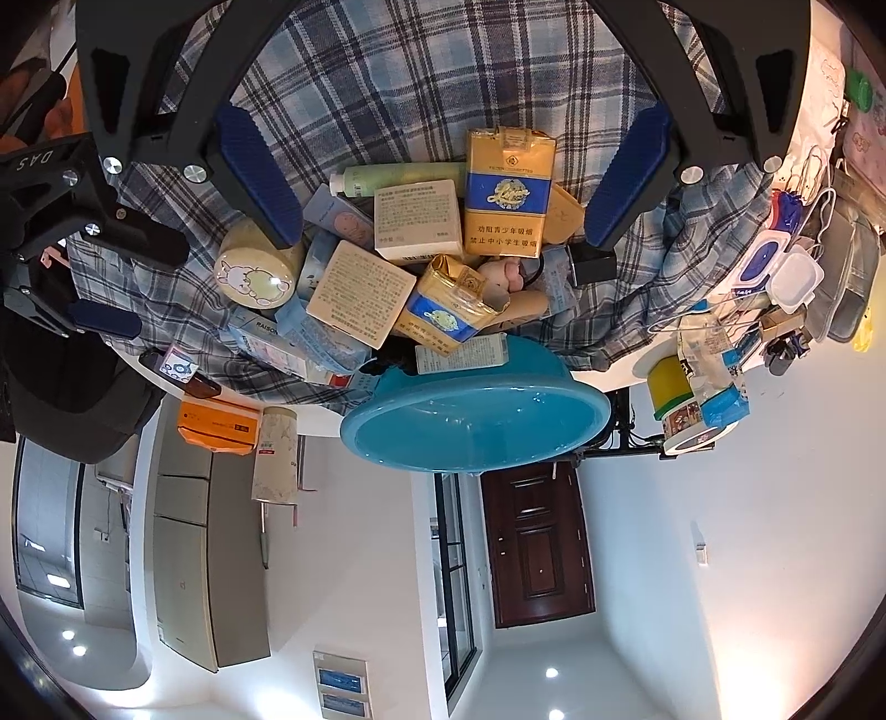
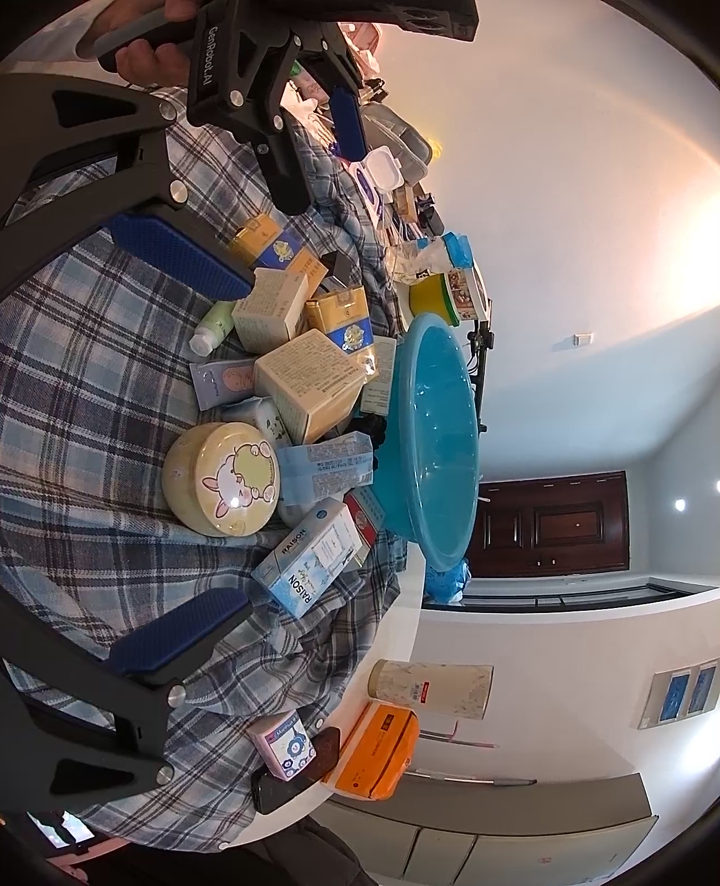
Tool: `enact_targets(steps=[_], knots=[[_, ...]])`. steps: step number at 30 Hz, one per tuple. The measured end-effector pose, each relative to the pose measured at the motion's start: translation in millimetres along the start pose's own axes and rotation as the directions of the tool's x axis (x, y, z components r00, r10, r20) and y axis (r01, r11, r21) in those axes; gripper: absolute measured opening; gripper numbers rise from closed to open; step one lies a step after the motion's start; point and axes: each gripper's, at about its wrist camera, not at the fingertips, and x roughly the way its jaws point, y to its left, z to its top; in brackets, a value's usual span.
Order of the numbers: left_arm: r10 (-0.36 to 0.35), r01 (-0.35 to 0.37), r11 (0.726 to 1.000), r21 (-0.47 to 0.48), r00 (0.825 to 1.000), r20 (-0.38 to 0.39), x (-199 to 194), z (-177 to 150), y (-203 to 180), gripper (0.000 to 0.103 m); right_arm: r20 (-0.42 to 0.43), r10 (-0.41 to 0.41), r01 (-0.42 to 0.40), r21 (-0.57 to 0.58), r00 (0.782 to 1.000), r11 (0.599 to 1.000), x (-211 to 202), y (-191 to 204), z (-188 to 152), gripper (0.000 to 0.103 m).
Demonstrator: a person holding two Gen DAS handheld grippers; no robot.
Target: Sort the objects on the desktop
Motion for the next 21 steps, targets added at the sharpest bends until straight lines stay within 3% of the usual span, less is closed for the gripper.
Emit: enact_targets(steps=[21], knots=[[-0.004, 0.004, 1.000, 0.000, 1.000, -0.004, 2.0, -0.8, 0.6, 0.103, -0.008, 0.005, -0.005, 0.000, 1.000, 1.000, 2.0, -0.8, -2.1, 0.103]])
